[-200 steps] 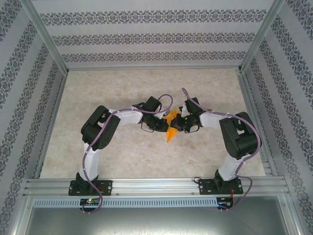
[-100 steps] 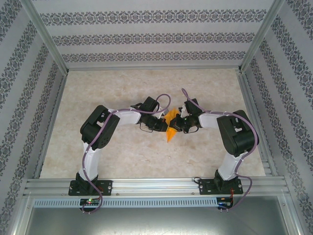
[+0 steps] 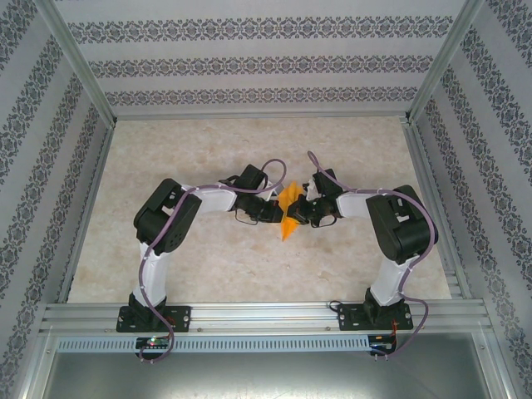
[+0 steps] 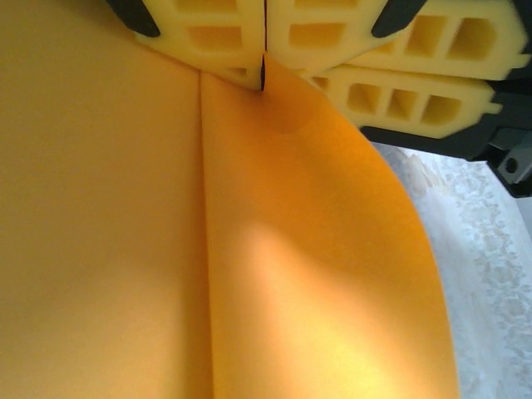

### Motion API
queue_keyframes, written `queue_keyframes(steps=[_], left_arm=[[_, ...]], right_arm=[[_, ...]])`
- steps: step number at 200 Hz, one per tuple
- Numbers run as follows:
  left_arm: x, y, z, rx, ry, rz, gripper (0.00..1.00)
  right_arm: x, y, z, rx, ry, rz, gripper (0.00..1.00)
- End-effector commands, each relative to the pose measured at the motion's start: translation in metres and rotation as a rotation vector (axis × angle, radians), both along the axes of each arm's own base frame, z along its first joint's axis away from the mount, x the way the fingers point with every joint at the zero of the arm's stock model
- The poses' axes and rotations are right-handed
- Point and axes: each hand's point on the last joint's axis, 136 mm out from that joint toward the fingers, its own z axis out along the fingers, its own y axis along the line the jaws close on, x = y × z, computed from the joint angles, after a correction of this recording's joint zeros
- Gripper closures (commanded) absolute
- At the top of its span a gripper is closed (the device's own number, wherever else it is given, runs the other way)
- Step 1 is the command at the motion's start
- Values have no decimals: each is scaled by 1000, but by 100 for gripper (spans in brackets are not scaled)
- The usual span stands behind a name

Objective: Fold a paper plane with a square sheet of paper (pick it up from the middle)
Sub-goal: Fourth fold the wing at the center of the table.

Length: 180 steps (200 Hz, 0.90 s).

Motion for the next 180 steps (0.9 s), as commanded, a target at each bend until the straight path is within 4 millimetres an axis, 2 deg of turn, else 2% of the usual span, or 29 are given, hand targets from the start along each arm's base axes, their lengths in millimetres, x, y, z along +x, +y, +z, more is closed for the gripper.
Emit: queue_keyframes(steps=[1, 45, 180], left_arm=[[12, 10, 18, -15, -43, 47, 85], [21, 17, 23, -28, -48, 78, 83], [23, 0, 7, -73, 20, 47, 83]], right_arm=[[-13, -2, -17, -30, 45, 12, 94], [-13, -2, -16, -32, 41, 15, 95], [-7, 3, -1, -3, 17, 19, 94]])
